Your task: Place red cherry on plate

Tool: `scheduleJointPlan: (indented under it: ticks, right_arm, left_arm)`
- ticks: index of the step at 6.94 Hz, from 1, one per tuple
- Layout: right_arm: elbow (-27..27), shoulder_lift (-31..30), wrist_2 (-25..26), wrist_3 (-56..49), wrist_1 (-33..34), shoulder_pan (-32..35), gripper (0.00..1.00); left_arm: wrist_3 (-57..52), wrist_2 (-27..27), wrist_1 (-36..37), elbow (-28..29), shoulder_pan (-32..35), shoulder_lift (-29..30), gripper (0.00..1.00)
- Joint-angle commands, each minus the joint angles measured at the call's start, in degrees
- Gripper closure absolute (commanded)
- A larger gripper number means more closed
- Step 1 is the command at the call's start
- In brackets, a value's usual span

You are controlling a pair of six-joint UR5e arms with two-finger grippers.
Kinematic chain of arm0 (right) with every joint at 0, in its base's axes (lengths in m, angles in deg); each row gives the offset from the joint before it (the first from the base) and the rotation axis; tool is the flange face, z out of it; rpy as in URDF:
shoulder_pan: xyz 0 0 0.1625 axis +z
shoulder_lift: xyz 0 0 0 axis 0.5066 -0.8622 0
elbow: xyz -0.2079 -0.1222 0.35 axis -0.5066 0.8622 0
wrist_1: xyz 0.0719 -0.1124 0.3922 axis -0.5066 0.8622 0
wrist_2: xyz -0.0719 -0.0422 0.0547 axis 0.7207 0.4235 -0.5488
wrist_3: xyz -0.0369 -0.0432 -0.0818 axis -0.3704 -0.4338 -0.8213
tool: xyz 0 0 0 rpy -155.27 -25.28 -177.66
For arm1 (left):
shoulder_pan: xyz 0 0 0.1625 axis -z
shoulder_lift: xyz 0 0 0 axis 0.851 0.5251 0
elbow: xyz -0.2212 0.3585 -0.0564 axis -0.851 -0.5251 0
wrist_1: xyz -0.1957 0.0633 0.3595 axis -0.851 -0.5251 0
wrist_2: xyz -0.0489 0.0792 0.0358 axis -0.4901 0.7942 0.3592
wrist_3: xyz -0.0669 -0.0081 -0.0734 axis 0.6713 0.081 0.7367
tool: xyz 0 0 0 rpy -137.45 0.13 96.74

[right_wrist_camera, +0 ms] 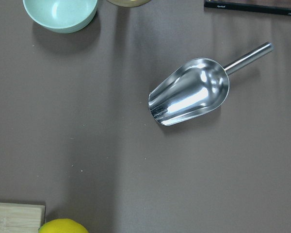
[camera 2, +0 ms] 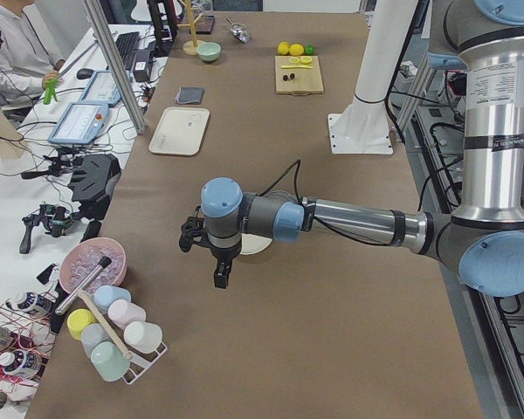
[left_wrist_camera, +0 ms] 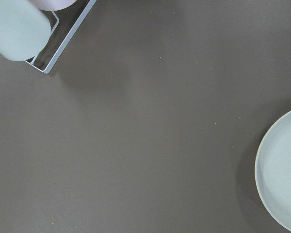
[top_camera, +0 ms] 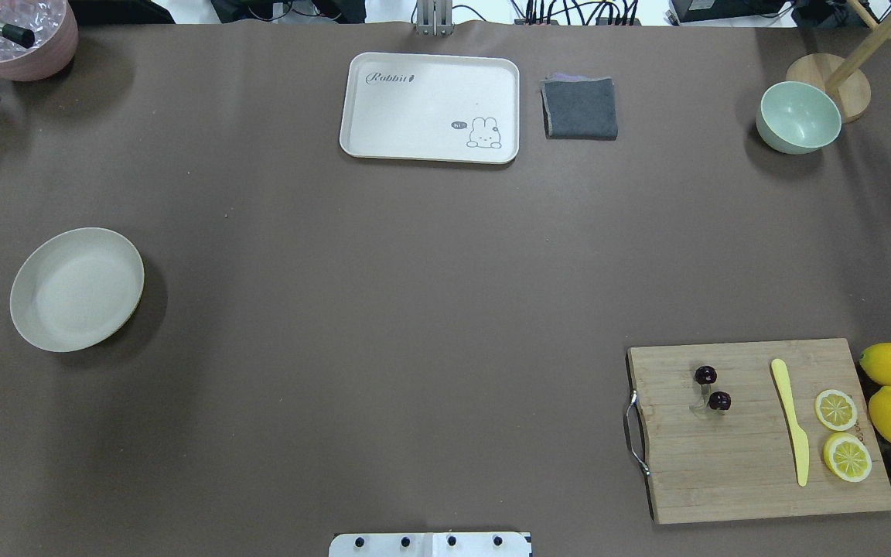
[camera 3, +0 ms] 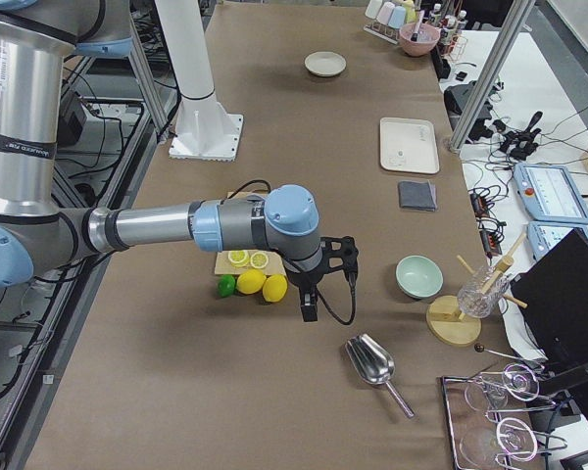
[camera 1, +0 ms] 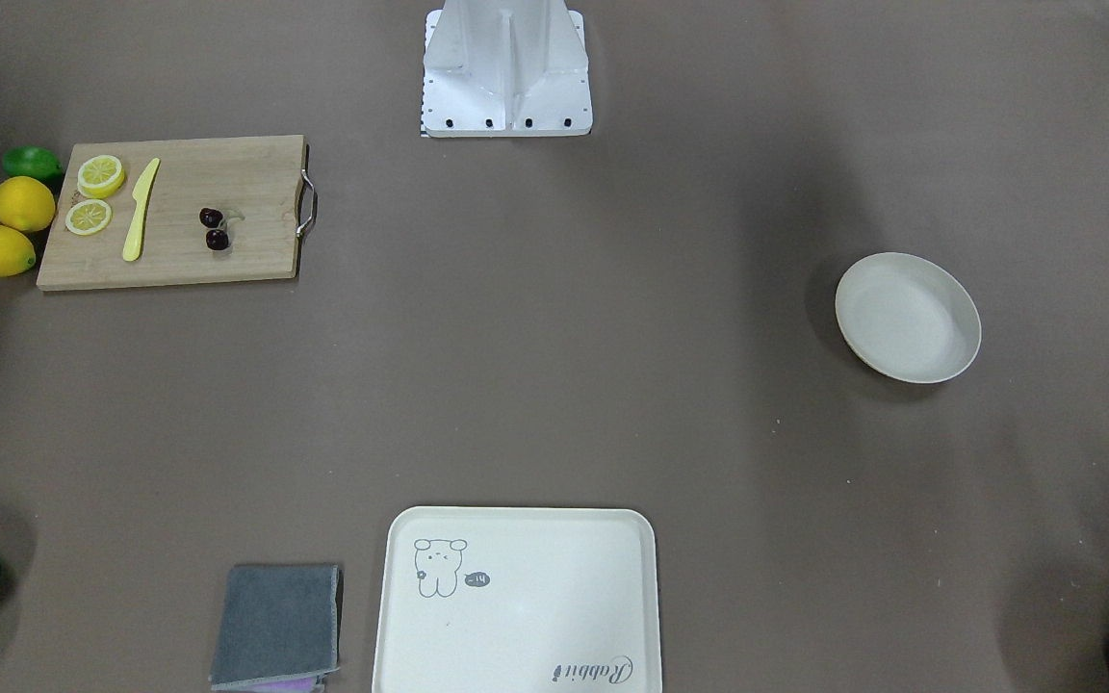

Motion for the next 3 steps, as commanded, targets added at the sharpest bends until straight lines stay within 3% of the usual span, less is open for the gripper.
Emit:
scheduleJointPlan:
  ticks: [1, 3]
  right_arm:
    - [1.9, -1.9, -0.1, 0.3, -6.8, 0.0, 0.00]
    - [2.7, -2.0, -0.3, 0.0, -7.7, 0.0, 0.00]
  left_arm:
    - [0.0, 0.1, 0.3, -0.7, 0.0, 0.0, 0.02]
    - [0.1, 0.9, 0.4, -1.2, 0.5, 0.1, 0.02]
